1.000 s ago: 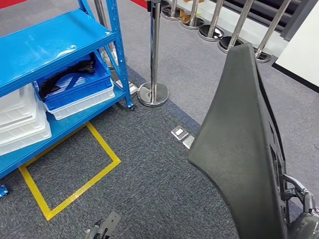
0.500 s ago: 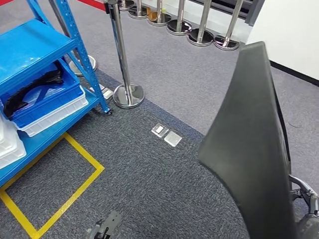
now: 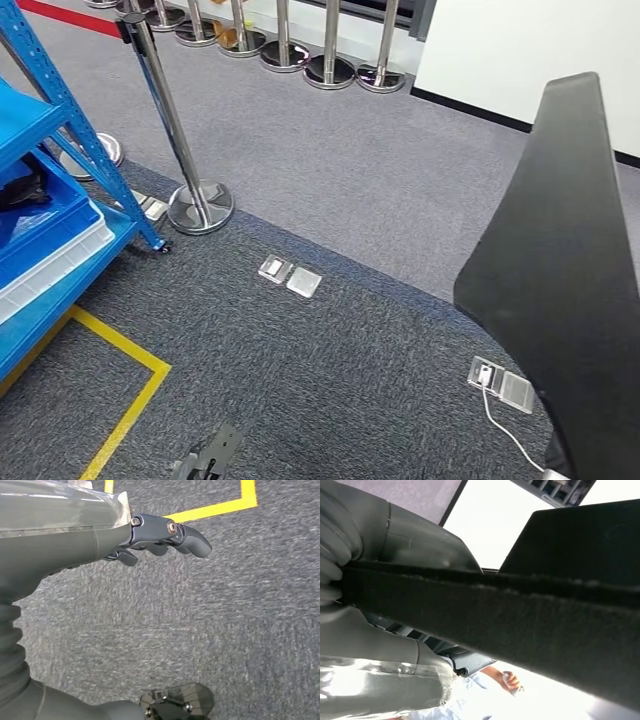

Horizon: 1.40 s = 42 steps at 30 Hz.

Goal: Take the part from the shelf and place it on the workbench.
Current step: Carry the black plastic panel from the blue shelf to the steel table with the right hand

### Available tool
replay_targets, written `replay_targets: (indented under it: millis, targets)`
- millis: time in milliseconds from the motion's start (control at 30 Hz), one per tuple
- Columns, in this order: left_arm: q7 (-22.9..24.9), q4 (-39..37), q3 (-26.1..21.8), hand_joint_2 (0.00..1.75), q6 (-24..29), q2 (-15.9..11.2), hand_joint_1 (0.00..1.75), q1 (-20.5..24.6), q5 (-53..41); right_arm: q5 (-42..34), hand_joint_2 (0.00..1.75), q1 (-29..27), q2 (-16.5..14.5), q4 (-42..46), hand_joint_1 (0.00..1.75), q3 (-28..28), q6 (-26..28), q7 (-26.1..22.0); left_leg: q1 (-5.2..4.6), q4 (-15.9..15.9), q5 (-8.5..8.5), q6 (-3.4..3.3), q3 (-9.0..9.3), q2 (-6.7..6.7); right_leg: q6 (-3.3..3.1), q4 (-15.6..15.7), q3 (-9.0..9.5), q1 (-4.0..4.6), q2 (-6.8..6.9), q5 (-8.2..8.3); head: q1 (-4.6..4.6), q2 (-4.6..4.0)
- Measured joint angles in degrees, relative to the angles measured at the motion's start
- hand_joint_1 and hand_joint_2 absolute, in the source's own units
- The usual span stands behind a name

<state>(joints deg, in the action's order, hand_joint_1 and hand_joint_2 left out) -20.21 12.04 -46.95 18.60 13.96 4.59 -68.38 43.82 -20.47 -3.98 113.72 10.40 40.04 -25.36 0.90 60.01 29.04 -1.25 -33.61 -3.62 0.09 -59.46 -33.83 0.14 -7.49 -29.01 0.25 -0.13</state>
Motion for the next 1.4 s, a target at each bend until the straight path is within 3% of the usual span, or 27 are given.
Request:
replay_targets:
  millis: [33, 100, 167, 200, 233, 267, 333, 400, 500, 567, 633, 667, 700, 733, 767, 800, 867, 933, 1000, 1067, 1133, 1200, 1233, 1267, 1300, 1367, 1400]
  targets:
    - [0.0, 0.0, 0.0, 1.75, 0.0, 0.0, 0.0, 0.1, 0.0, 0.0, 1.75, 0.0, 0.0, 0.1, 1.75, -0.1, 0.0, 0.0, 0.09, -0.1, 0.01, -0.26, 0.16, 0.67, 0.37, -1.2, -0.56, 0.05, 1.47, -0.73, 0.1, 0.0]
    - [0.0, 0.0, 0.0, 1.75, 0.0, 0.0, 0.0, 0.1, 0.0, 0.0, 1.75, 0.2, -0.1, 0.2, 1.75, -0.4, 0.0, -0.1, 0.09, -0.3, 0.25, -0.73, 0.53, 2.25, 1.16, -7.0, -3.42, 0.02, 5.28, -3.57, 0.33, 0.0]
    - [0.1, 0.0, -0.1, 1.75, 0.0, 0.0, 0.0, -0.1, 0.0, 0.1, 1.75, 0.3, -0.1, 0.2, 1.75, -0.6, 0.0, -0.2, -0.03, -0.3, 0.59, -0.93, 0.81, 3.98, 1.72, -14.1, -7.27, -0.4, 6.78, -6.1, 0.38, 0.0]
    - [0.1, 0.0, -0.1, 1.75, 0.0, -0.1, 0.0, -0.1, 0.0, 0.1, 1.75, 0.2, -0.1, 0.2, 1.75, -0.7, 0.0, -0.2, -0.07, -0.3, 0.76, -0.91, 0.95, 4.77, 1.86, -15.5, -8.21, -0.55, 7.02, -6.06, 0.39, 0.0]
    - [0.1, 0.0, -0.2, 1.75, 0.0, -0.1, 0.0, -0.1, 0.0, 0.2, 1.75, 0.1, -0.1, 0.2, 1.75, -0.8, 0.0, -0.2, -0.1, -0.3, 0.95, -0.85, 1.16, 5.5, 1.9, -14.8, -8.0, -0.64, 7.21, -4.96, 0.39, 0.0]
    - [0.1, 0.0, -0.3, 1.75, 0.0, -0.1, 0.0, -0.1, 0.0, 0.2, 1.75, 0.1, -0.1, 0.2, 1.75, -0.9, 0.0, -0.1, -0.12, -0.3, 1.19, -0.75, 1.47, 6.16, 1.82, -11.9, -6.64, -0.65, 7.53, -3.03, 0.39, 0.0]
    - [0.1, 0.0, -0.4, 1.75, 0.0, -0.1, 0.0, 0.0, 0.0, 0.3, 1.75, 0.2, -0.1, 0.2, 1.75, -0.9, 0.0, 0.0, -0.23, -0.4, 1.73, -0.38, 2.19, 7.34, 1.25, -4.0, -2.71, -0.13, 9.77, 0.37, 0.39, 0.0]
    - [0.1, 0.0, -0.5, 1.75, 0.1, -0.1, 0.0, 0.0, 0.0, 0.4, 1.75, 0.2, -0.2, 0.3, 1.75, -0.9, 0.0, 0.2, -0.38, -0.5, 2.1, 0.17, 2.64, 8.28, 0.45, -0.1, -0.85, 0.63, 11.57, 1.24, 0.34, 0.0]
    - [0.1, 0.0, -0.5, 1.75, 0.1, 0.0, 0.0, 0.1, 0.0, 0.4, 1.75, 0.0, -0.2, 0.4, 1.75, -1.0, 0.0, 0.5, -0.36, -0.9, 2.5, 1.01, 3.21, 9.63, -0.48, 0.6, -0.7, 0.9, 10.32, 1.32, 0.29, 0.0]
    - [0.0, 0.0, -0.6, 1.75, 0.1, 0.1, 0.0, 0.2, 0.0, 0.5, 1.75, 0.0, -0.3, 0.4, 1.75, -1.1, 0.0, 0.6, -0.44, 0.9, 3.99, 1.37, 2.7, 7.89, -1.22, 1.6, 0.02, 0.58, 9.17, 1.67, 0.21, 0.0]
    - [0.0, 0.0, -0.6, 1.75, 0.1, 0.1, 0.0, 0.1, 0.0, 0.5, 1.75, 0.1, -0.5, 0.5, 1.75, -1.1, 0.0, 0.6, -0.55, 7.4, 7.1, 1.37, -0.47, 5.01, -1.76, 2.0, 0.52, 0.41, 7.94, 1.73, 0.06, 0.0]
    - [0.0, 0.0, -0.6, 1.75, 0.1, 0.0, 0.0, -0.1, 0.0, 0.5, 1.75, 0.2, -0.5, 0.4, 1.75, -1.2, 0.0, 0.6, -0.56, 11.5, 8.54, 1.35, -2.7, 4.31, -1.89, 2.0, 0.57, 0.42, 7.14, 1.69, 0.02, 0.0]
    - [0.1, 0.0, -0.6, 1.75, 0.1, 0.0, 0.0, -0.2, 0.0, 0.5, 1.75, 0.2, -0.6, 0.4, 1.75, -1.2, 0.0, 0.6, -0.53, 14.3, 9.01, 1.37, -4.46, 4.1, -1.93, 2.0, 0.62, 0.42, 6.26, 1.65, -0.01, 0.0]
    - [0.1, 0.0, -0.6, 1.75, 0.1, 0.0, 0.0, -0.3, 0.0, 0.5, 1.75, 0.2, -0.6, 0.3, 1.75, -1.2, 0.0, 0.6, -0.48, 15.2, 8.34, 1.38, -5.36, 4.02, -1.91, 2.0, 0.7, 0.39, 5.32, 1.59, 0.0, 0.0]
    - [0.1, 0.0, -0.6, 1.75, 0.1, 0.0, 0.0, -0.3, 0.0, 0.5, 1.75, 0.2, -0.6, 0.3, 1.75, -1.2, 0.0, 0.7, -0.38, 13.8, 6.57, 1.4, -5.19, 3.92, -1.83, 1.9, 0.82, 0.34, 4.38, 1.5, 0.0, 0.0]
    - [0.1, 0.0, -0.6, 1.75, 0.1, 0.0, 0.0, -0.3, 0.0, 0.6, 1.75, 0.2, -0.6, 0.3, 1.75, -1.2, 0.0, 0.7, -0.18, 10.4, 4.03, 1.44, -4.1, 3.4, -1.69, 1.7, 0.96, 0.27, 3.51, 1.33, 0.0, 0.0]
    - [0.1, 0.0, -0.7, 1.75, 0.1, 0.0, 0.0, -0.2, 0.0, 0.6, 1.75, 0.2, -0.6, 0.3, 1.75, -1.2, 0.0, 0.7, 0.43, 3.5, 0.43, 1.51, -1.61, 0.59, -1.17, 0.9, 0.76, 0.24, 1.94, 0.79, 0.05, 0.0]
    - [0.1, 0.0, -0.7, 1.75, 0.1, 0.0, 0.0, -0.2, 0.0, 0.6, 1.75, 0.2, -0.6, 0.3, 1.75, -1.2, 0.0, 0.7, 0.64, 0.7, -0.18, 1.29, -0.69, -1.28, -0.58, 0.3, 0.08, 0.11, 0.65, 0.55, 0.07, 0.0]
    - [0.1, 0.0, -0.7, 1.75, 0.1, 0.0, 0.0, -0.1, 0.0, 0.6, 1.75, 0.0, -0.6, 0.3, 1.75, -1.3, 0.0, 0.7, 0.53, 0.4, -0.11, 0.72, -0.55, -0.25, -0.08, 0.2, -0.37, -0.16, -0.26, 0.52, 0.04, 0.0]
    - [0.0, 0.0, -0.7, 1.75, 0.1, 0.0, 0.0, 0.1, 0.0, 0.6, 1.75, -0.1, -0.6, 0.3, 1.75, -1.2, 0.0, 0.7, 0.61, 0.2, -0.08, 0.09, -0.23, 1.06, 0.48, -1.7, -1.16, -0.08, 1.98, -0.7, 0.21, 0.0]
    - [0.0, 0.0, -0.7, 1.75, 0.1, 0.0, 0.0, 0.1, 0.0, 0.6, 1.75, 0.1, -0.6, 0.3, 1.75, -1.2, 0.0, 0.7, 0.53, 0.1, 0.16, -0.36, 0.1, 2.54, 1.1, -7.6, -3.95, -0.11, 5.63, -3.71, 0.37, 0.0]
    - [0.0, 0.0, -0.8, 1.75, 0.1, 0.0, 0.0, 0.0, 0.0, 0.6, 1.75, 0.1, -0.6, 0.3, 1.75, -1.2, 0.0, 0.7, 0.39, 0.1, 0.48, -0.52, 0.31, 4.14, 1.58, -14.5, -7.6, -0.5, 6.84, -6.18, 0.37, 0.0]
    - [0.0, 0.0, -0.8, 1.75, 0.1, -0.1, 0.0, -0.1, 0.0, 0.6, 1.75, 0.1, -0.6, 0.3, 1.75, -1.2, 0.0, 0.7, 0.35, 0.1, 0.66, -0.5, 0.44, 4.89, 1.73, -15.9, -8.47, -0.67, 7.02, -6.12, 0.37, 0.0]
    - [0.0, 0.0, -0.8, 1.75, 0.1, -0.1, 0.0, -0.1, 0.0, 0.6, 1.75, 0.1, -0.6, 0.2, 1.75, -1.2, 0.0, 0.7, 0.33, 0.1, 0.85, -0.42, 0.64, 5.55, 1.82, -15.0, -8.13, -0.78, 7.19, -4.92, 0.37, 0.0]
    - [0.0, 0.0, -0.8, 1.75, 0.1, -0.1, 0.0, 0.0, 0.0, 0.6, 1.75, 0.1, -0.6, 0.2, 1.75, -1.2, 0.0, 0.7, 0.33, 0.1, 1.09, -0.29, 0.93, 6.17, 1.81, -11.8, -6.68, -0.83, 7.6, -2.88, 0.37, 0.0]
    - [0.0, 0.0, -0.8, 1.75, 0.1, -0.1, 0.0, 0.1, 0.0, 0.6, 1.75, 0.2, -0.6, 0.2, 1.75, -1.2, 0.0, 0.7, 0.21, 0.0, 1.63, 0.18, 1.61, 7.24, 1.53, -4.0, -2.83, -0.43, 10.05, 0.35, 0.36, 0.0]
    - [0.0, 0.0, -0.8, 1.75, 0.1, -0.1, 0.0, 0.1, 0.0, 0.6, 1.75, 0.3, -0.6, 0.2, 1.75, -1.2, 0.0, 0.7, 0.08, 0.0, 1.83, 0.47, 1.87, 7.68, 1.23, -1.5, -1.64, -0.1, 11.18, 1.0, 0.34, 0.0]
